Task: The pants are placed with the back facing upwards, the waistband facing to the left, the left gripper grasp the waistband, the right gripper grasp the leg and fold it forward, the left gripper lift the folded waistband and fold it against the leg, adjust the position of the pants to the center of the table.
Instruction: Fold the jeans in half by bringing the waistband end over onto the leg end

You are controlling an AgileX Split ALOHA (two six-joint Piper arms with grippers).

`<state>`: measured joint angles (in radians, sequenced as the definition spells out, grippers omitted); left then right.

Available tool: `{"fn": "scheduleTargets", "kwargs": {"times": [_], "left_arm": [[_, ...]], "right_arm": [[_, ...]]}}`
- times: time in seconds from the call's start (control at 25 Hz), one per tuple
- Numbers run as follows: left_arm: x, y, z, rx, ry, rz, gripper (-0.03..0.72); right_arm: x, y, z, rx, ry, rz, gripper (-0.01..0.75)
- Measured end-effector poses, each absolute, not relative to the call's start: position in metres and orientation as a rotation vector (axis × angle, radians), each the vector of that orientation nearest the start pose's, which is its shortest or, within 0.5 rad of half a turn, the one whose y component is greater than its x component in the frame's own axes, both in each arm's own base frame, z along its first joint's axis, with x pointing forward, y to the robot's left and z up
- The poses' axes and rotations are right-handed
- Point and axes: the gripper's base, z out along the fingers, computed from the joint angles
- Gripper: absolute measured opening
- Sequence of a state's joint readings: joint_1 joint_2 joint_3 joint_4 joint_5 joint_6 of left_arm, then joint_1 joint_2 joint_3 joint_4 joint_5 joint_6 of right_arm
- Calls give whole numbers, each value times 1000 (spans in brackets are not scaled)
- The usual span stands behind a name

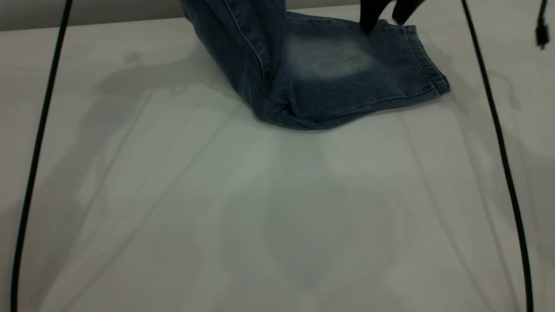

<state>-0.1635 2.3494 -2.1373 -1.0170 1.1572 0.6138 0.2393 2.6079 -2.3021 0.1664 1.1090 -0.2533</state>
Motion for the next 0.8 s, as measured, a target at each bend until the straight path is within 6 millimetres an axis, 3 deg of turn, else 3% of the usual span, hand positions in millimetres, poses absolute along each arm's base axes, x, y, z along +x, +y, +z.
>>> {"fn": "scheduleTargets", "kwargs": {"times": [0.2, 0.44, 0.6, 0.8], "left_arm": [[484, -175, 253, 653, 2294, -1189, 80], [479, -197, 262, 704, 2252, -1182, 80], [475, -207, 259, 753, 2268, -1130, 80], [473, -214, 257, 781, 2276, -1094, 80]], "right_arm": [[515, 145, 89, -596, 2854, 304, 446], [515, 145, 86, -591, 2859, 316, 446], [519, 144, 101, -592, 2832, 311, 446], [529, 132, 135, -570, 2777, 286, 445]]}}
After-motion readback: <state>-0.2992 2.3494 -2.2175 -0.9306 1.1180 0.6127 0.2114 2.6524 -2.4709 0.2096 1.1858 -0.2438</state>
